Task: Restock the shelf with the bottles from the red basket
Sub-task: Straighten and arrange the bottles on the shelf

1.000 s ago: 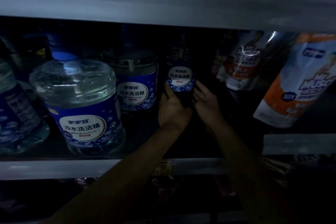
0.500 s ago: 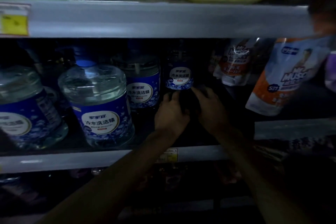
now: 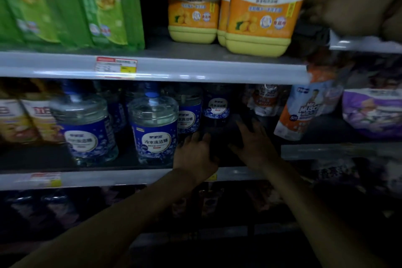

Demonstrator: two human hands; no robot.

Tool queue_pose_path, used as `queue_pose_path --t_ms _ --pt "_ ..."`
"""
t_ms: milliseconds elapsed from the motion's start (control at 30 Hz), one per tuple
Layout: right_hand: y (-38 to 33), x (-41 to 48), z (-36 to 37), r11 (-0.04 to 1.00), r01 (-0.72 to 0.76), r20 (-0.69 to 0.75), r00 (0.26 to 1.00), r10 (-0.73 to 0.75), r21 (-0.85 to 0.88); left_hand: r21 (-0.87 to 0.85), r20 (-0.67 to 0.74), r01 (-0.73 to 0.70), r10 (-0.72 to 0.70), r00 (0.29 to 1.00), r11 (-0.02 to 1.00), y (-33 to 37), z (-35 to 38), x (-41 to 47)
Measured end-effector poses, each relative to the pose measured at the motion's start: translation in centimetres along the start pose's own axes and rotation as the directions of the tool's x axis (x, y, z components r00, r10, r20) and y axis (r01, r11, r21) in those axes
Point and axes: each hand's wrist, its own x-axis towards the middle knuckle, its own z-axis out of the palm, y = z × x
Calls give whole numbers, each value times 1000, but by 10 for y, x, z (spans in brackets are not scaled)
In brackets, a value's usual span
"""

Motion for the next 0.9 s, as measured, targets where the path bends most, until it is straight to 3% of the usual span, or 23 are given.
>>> queue_pose_path --t_ms 200,400,500,600,900 --pt "-34 -37 -16 997 -59 108 993 54 42 66 -92 -105 111 990 992 -20 -42 -35" --pt "-93 -58 -12 990 45 102 993 -59 136 112 -232 -142 165 959 983 -58 -68 -68" --pt "-121 -60 1 943 93 93 987 -129 319 77 -271 -125 142 952 989 -81 -68 -78" --pt "-138 -56 18 877 54 59 994 -93 477 77 -299 -90 109 948 993 -105 -63 -86" --pt "-157 -33 44 810 28 28 998 -55 586 -132 -244 25 -57 968 991 -140 -43 -73"
